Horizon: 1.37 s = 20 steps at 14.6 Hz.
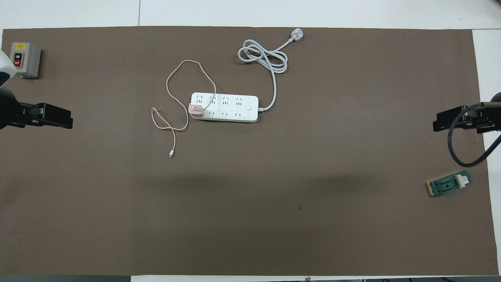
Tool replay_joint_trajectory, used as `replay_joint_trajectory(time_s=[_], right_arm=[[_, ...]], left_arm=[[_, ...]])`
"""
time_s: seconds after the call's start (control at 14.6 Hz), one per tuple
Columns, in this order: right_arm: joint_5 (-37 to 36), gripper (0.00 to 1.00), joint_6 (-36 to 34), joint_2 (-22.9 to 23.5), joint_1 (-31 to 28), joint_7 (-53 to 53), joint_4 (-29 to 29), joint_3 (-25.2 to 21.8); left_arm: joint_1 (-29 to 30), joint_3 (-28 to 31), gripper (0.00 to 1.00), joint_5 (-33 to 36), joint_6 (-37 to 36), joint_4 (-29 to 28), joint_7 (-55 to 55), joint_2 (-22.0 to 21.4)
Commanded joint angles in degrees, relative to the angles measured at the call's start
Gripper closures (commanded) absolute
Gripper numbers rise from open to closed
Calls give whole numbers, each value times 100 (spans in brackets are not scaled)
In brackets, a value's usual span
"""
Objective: Unplug charger and place it aside
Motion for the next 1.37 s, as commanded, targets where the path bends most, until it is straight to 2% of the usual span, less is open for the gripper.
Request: replay_joint_trajectory(time_s=[0.0,0.48,0.82,1.02,1.16,1.3], right_arm=[[-72,0,-88,-22,-29,-96,35,0],[-72,0,-114,-22,-2,-105,35,62],[-63,0,-88,-4,-20,-96,35,-88],[16,0,401,5,-46,-70,44,-218],[103,0,448,-13,-20,375,-17,-228],[332,0,352,-13,33,1682,0,-80]], left_arm=[[-89,49,0,30,40,66,128,8],[-1,101,0,39,-39,39,559,-36],[-1,137,0,47,-12,66,603,-45],[17,145,0,65,-21,66,603,-45],[25,145,0,65,-13,66,594,-45],[25,145,0,65,-13,66,568,-36]])
